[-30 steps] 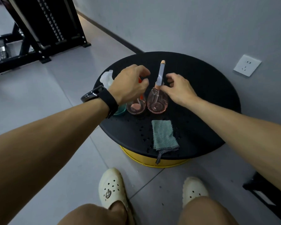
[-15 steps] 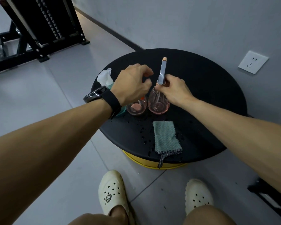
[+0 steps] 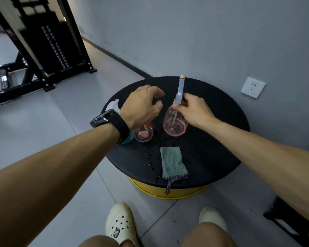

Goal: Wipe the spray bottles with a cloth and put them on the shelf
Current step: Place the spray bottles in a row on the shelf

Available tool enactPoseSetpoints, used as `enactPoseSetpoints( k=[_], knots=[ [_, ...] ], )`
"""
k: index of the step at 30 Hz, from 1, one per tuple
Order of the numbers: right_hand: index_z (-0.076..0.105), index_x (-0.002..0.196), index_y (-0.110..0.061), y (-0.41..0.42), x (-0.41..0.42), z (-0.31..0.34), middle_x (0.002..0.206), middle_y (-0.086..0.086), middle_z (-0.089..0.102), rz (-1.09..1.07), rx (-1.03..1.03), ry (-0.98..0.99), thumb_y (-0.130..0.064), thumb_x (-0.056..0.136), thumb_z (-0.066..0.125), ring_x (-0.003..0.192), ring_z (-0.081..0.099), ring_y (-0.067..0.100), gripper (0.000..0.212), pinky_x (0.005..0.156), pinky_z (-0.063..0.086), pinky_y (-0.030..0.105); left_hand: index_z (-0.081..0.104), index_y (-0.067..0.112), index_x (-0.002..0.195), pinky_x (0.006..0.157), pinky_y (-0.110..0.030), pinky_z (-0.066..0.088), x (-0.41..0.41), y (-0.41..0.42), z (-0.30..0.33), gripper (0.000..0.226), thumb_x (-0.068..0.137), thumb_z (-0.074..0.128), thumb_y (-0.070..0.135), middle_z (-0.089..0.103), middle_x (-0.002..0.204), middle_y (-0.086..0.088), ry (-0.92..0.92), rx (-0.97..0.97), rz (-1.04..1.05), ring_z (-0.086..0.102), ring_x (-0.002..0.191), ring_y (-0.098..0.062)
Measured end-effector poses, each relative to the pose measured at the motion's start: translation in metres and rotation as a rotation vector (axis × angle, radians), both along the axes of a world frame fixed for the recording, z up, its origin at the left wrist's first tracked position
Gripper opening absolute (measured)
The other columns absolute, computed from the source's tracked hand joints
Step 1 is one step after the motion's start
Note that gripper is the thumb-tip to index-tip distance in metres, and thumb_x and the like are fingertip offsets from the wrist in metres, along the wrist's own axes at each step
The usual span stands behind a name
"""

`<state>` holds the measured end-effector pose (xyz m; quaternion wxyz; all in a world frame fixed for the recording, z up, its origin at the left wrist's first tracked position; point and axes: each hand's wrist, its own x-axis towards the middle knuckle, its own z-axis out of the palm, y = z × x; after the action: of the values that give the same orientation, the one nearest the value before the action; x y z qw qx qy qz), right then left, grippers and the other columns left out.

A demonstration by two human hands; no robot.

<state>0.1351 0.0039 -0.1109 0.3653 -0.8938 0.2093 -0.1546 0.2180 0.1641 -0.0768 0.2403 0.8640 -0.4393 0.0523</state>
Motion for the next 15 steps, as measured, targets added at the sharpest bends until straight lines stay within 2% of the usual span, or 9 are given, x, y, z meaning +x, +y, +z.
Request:
enactPoseSetpoints(
  k=[3, 8, 11, 15],
  knots=[
    [0.062, 0.114, -0.022, -0.003, -0.023, 0.023, 0.100, -0.007, 0.064, -0.012, -0.018, -0.020, -0.034, 0.092, 0.063, 0.095, 0.062, 0.015, 0.026, 0.075, 0.047, 0.030, 0.062, 0.015, 0.126, 0.101, -0.032, 0.045, -0.017, -0.005, 0.022, 0.032, 0.095, 0.054, 0.022, 0.063, 0.126, -0.003, -0.015, 0.025, -0.030, 0.057, 0.115, -0.017],
    [0.064, 0.107, -0.024, -0.008, -0.067, 0.066, 0.098, -0.007, 0.067, -0.039, -0.062, -0.039, -0.038, 0.090, 0.064, 0.091, 0.063, 0.015, 0.022, 0.069, 0.044, 0.030, 0.061, 0.015, 0.127, 0.097, -0.025, 0.042, -0.054, -0.014, 0.064, 0.033, 0.095, 0.054, 0.022, 0.063, 0.127, -0.003, -0.038, 0.021, -0.074, 0.057, 0.116, -0.016],
    [0.064, 0.108, -0.024, -0.010, -0.099, 0.092, 0.099, -0.007, 0.067, -0.058, -0.073, -0.039, -0.039, 0.089, 0.064, 0.091, 0.063, 0.014, 0.023, 0.074, 0.050, 0.033, 0.060, 0.016, 0.129, 0.093, -0.020, 0.039, -0.079, -0.020, 0.086, 0.035, 0.096, 0.055, 0.024, 0.062, 0.129, -0.003, -0.030, 0.056, -0.108, 0.057, 0.116, -0.016],
    [0.065, 0.106, -0.024, -0.011, -0.142, 0.122, 0.097, -0.007, 0.067, -0.063, -0.087, -0.057, -0.038, 0.089, 0.065, 0.088, 0.064, 0.013, 0.022, 0.076, 0.052, 0.032, 0.059, 0.015, 0.130, 0.094, -0.022, 0.040, -0.114, -0.023, 0.111, 0.035, 0.096, 0.055, 0.025, 0.062, 0.129, -0.003, -0.029, 0.054, -0.151, 0.058, 0.116, -0.017]
  ],
)
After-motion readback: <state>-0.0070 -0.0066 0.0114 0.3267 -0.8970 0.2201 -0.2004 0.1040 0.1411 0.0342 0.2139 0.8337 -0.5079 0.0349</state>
